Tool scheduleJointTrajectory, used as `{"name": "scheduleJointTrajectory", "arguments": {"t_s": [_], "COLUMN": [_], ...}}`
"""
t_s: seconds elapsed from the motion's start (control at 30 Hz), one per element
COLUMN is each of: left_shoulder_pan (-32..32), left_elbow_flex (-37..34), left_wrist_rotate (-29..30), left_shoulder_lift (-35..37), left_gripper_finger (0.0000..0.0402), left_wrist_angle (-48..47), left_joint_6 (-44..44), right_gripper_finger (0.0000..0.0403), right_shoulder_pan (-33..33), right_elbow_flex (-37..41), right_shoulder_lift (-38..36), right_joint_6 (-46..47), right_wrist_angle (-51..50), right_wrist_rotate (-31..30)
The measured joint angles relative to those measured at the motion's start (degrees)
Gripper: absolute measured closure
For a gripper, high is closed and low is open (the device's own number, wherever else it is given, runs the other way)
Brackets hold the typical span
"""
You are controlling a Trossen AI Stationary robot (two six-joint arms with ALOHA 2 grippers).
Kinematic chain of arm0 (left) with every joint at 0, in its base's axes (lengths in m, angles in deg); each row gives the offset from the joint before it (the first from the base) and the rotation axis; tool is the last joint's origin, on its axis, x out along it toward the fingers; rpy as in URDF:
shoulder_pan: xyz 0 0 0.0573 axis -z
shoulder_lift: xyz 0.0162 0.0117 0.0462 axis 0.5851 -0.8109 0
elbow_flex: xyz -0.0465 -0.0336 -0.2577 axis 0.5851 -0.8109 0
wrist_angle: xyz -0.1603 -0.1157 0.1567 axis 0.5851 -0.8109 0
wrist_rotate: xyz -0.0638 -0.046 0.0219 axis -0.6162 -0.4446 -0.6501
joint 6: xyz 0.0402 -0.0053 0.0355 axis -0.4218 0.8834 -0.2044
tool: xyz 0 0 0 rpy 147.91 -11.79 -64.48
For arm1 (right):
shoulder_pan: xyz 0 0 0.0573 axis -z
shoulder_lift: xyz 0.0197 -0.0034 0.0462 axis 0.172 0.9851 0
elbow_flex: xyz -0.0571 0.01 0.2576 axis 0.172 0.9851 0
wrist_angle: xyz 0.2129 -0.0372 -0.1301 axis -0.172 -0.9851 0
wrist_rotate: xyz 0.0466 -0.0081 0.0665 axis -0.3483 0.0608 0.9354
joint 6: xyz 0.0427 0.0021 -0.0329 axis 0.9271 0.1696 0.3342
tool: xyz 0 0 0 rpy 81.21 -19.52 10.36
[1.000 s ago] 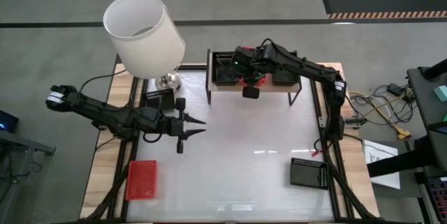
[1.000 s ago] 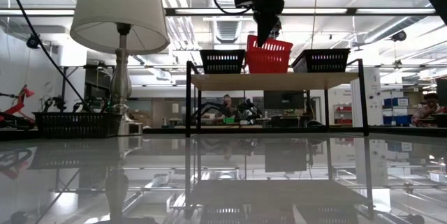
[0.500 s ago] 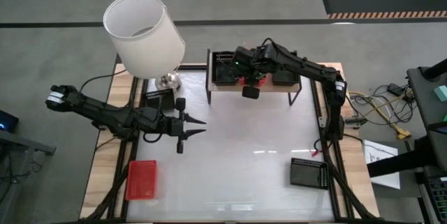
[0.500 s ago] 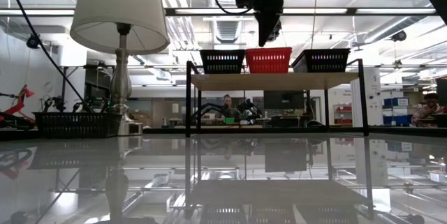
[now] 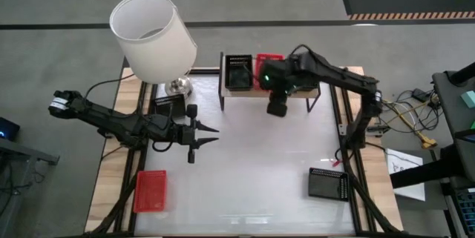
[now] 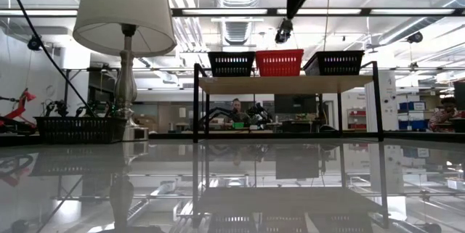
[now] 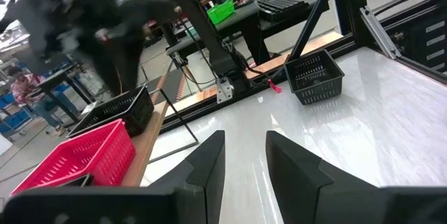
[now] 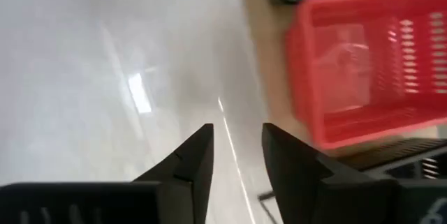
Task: Stack baskets on shelf by color
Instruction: Stack the red bin on top of the other red bin on the shelf
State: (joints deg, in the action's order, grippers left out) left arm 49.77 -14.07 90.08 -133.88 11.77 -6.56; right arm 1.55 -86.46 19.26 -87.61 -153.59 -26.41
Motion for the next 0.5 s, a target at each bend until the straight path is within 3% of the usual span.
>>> {"name": "scheduleJointTrajectory", "arguments": {"t_s": [0.3, 0.5], "left_shoulder_pan": [0.0, 0.0], "left_elbow_flex": [0.0, 0.0], "left_wrist_rotate": [0.0, 0.0], "left_shoulder_lift": [0.0, 0.0], "left_gripper_finger": [0.0313, 0.0313], "left_wrist_angle": [0.0, 0.6], "left_joint_6": [0.1, 0.2], "right_gripper_finger": [0.0343, 0.0376], "right_shoulder_pan": [-16.3, -23.8], "right_elbow_flex": [21.6, 39.8], "right_shoulder_lift": [-14.3, -22.3], "right_joint_6": [5.3, 7.0], "right_wrist_angle": [19.4, 38.0], "right_wrist_rotate": [-6.1, -14.4]}}
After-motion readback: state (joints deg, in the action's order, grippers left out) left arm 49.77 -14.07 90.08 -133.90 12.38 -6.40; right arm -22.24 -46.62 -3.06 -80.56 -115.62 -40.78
